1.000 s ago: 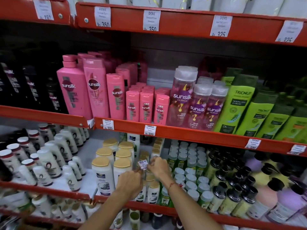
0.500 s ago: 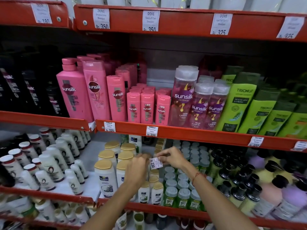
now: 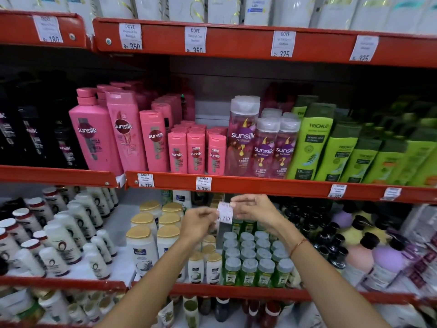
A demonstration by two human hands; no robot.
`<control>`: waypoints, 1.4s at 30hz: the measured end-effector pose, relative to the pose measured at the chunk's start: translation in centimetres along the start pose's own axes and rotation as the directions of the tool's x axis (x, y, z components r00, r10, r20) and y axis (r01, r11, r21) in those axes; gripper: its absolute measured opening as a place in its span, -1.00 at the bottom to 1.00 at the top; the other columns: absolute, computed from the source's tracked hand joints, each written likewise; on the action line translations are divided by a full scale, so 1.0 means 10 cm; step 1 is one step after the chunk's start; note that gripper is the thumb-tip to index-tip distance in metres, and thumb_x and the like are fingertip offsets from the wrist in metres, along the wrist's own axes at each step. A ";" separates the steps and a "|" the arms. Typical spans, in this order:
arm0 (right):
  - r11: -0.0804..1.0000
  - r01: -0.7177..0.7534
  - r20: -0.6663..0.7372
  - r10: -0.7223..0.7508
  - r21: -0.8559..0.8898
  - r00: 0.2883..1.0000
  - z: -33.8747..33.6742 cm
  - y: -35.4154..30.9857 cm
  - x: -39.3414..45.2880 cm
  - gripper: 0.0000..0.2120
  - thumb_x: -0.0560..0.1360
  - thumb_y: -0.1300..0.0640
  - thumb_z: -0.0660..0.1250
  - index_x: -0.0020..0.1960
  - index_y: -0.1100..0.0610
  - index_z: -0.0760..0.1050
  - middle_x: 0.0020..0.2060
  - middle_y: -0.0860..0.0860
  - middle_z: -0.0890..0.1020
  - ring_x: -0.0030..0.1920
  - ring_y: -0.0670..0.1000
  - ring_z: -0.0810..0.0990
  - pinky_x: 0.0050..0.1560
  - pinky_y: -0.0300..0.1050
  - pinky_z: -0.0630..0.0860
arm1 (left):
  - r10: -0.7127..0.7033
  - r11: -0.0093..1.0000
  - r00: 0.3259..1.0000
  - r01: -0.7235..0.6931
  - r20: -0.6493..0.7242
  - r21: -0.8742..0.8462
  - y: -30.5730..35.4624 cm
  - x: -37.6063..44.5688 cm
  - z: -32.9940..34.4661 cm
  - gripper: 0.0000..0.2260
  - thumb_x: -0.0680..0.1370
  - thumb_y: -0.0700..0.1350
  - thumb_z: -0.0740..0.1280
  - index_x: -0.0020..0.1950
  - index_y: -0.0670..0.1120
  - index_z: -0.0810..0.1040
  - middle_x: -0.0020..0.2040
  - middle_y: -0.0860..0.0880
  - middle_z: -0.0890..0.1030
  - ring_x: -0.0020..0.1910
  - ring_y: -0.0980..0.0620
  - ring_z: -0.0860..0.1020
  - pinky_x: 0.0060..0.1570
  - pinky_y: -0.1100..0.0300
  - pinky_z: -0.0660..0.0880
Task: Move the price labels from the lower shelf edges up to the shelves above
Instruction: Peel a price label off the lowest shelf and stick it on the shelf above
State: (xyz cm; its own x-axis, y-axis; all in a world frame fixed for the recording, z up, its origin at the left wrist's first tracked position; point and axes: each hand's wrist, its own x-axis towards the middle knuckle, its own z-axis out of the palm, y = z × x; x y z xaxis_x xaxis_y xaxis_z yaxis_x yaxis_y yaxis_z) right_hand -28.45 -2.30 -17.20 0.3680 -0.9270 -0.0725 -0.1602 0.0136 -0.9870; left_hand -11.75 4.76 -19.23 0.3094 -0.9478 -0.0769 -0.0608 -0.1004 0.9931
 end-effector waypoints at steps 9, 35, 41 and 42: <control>0.953 0.168 -0.185 -0.123 0.251 0.975 -0.14 -0.51 -0.52 -0.85 0.36 0.33 0.52 -0.09 0.23 0.63 -0.21 0.17 0.75 -0.23 -0.01 0.75 -0.16 -0.26 0.68 | 0.141 0.970 0.990 -0.144 -0.029 -0.197 0.53 -0.33 0.07 -0.95 0.49 -0.14 0.43 -0.12 -0.01 0.68 -0.27 0.04 0.68 -0.32 0.15 0.57 -0.47 0.43 0.47; 0.897 0.392 -0.142 -0.368 0.204 0.919 -0.32 -1.39 -1.28 -0.83 0.18 0.15 0.58 -0.23 0.07 0.71 -0.22 0.08 0.77 -0.28 -0.05 0.71 -0.15 -0.24 0.68 | 0.466 0.868 0.885 -0.452 0.021 -0.204 1.41 -0.90 0.06 -0.85 0.47 -0.05 0.44 0.01 -0.02 0.69 -0.19 0.14 0.73 -0.23 0.30 0.64 -0.34 0.48 0.48; 0.890 0.418 -0.154 -0.394 0.182 0.906 -0.35 -1.29 -1.15 -0.85 0.21 0.17 0.56 -0.23 0.07 0.70 -0.20 0.07 0.77 -0.25 -0.07 0.71 -0.18 -0.28 0.66 | 0.474 0.866 0.880 -0.459 0.034 -0.200 1.35 -0.77 0.09 -0.87 0.48 -0.06 0.43 0.01 0.01 0.68 -0.18 0.10 0.73 -0.22 0.28 0.63 -0.33 0.46 0.50; 0.891 0.424 -0.158 -0.401 0.163 0.903 -0.36 -1.27 -1.11 -0.85 0.21 0.16 0.56 -0.22 0.06 0.71 -0.20 0.06 0.77 -0.24 -0.08 0.71 -0.19 -0.29 0.66 | 0.488 0.859 0.873 -0.473 0.029 -0.196 1.33 -0.73 0.11 -0.85 0.48 -0.06 0.43 0.04 0.01 0.65 -0.16 0.07 0.73 -0.22 0.27 0.63 -0.33 0.45 0.50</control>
State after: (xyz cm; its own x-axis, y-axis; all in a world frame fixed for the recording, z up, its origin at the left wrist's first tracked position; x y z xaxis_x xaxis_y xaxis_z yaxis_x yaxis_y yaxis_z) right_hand -33.79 6.43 -3.38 0.2516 -0.9013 0.3525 0.1623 -0.3198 -0.9335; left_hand -15.90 10.00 -5.57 0.2129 -0.8848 0.4146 -0.0126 0.4218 0.9066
